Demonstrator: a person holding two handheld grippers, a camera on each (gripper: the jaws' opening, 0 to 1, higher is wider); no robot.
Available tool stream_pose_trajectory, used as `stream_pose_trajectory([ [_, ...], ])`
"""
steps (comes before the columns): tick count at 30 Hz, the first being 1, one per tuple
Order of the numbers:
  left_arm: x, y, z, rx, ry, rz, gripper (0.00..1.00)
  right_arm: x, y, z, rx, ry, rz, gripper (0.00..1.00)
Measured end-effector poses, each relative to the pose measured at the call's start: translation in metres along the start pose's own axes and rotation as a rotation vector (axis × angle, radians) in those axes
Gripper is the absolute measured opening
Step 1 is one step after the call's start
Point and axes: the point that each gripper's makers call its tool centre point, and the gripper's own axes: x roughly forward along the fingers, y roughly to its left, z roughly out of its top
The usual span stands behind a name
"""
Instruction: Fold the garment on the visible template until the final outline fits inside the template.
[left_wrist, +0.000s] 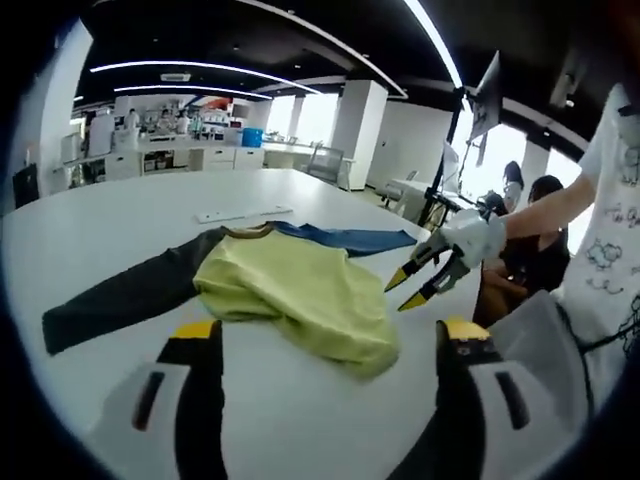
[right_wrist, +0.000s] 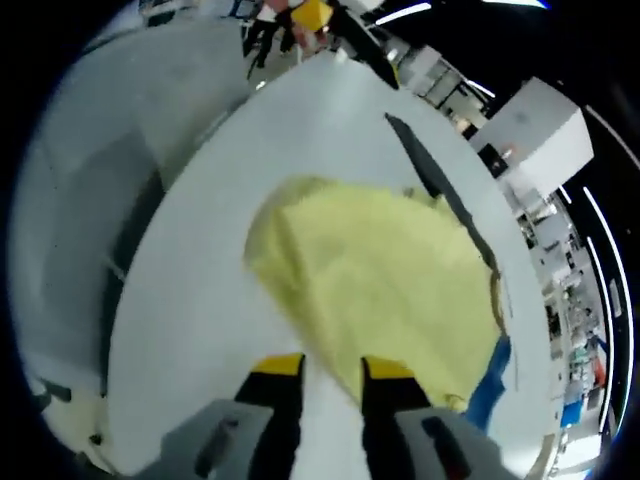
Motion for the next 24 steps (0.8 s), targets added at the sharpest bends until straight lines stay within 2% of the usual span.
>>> stream_pose_trajectory([
  [2, -0.001, 0.002, -0.002, -0.014, -0.01, 0.01, 0.84, 0.001, -0.001, 0.002, -0.04, 0.004, -0.011, 0.13],
  [9, -0.002, 0.0, -0.01, -0.042, -0.013, 0.017, 0.83, 0.006, 0.005, 0.004, -0.048, 0.009, 0.01, 0.1],
  [11, -0.002, 0.001, -0.013, -0.047, -0.007, 0.02, 0.83, 0.007, 0.003, 0.003, -0.061, 0.019, 0.002, 0.05],
  [12, -0.002, 0.001, -0.014, -0.048, -0.004, 0.022, 0.82, 0.007, -0.002, 0.004, -0.072, 0.018, -0.016, 0.0],
  [13, -0.002, 0.0, -0.015, -0.05, -0.003, 0.02, 0.82, 0.006, -0.003, 0.004, -0.077, 0.016, -0.02, 0.0],
  [15, -0.002, 0.0, -0.015, -0.055, -0.005, 0.018, 0.82, 0.004, -0.003, 0.005, -0.036, 0.014, 0.0, 0.0],
  [19, -0.002, 0.001, -0.017, -0.057, -0.003, 0.019, 0.81, 0.0, -0.018, 0.01, -0.037, -0.005, 0.002, 0.0],
  [24, 0.0, 0.002, -0.019, -0.064, -0.002, 0.017, 0.8, -0.013, -0.054, 0.034, -0.022, -0.044, 0.027, 0.0],
])
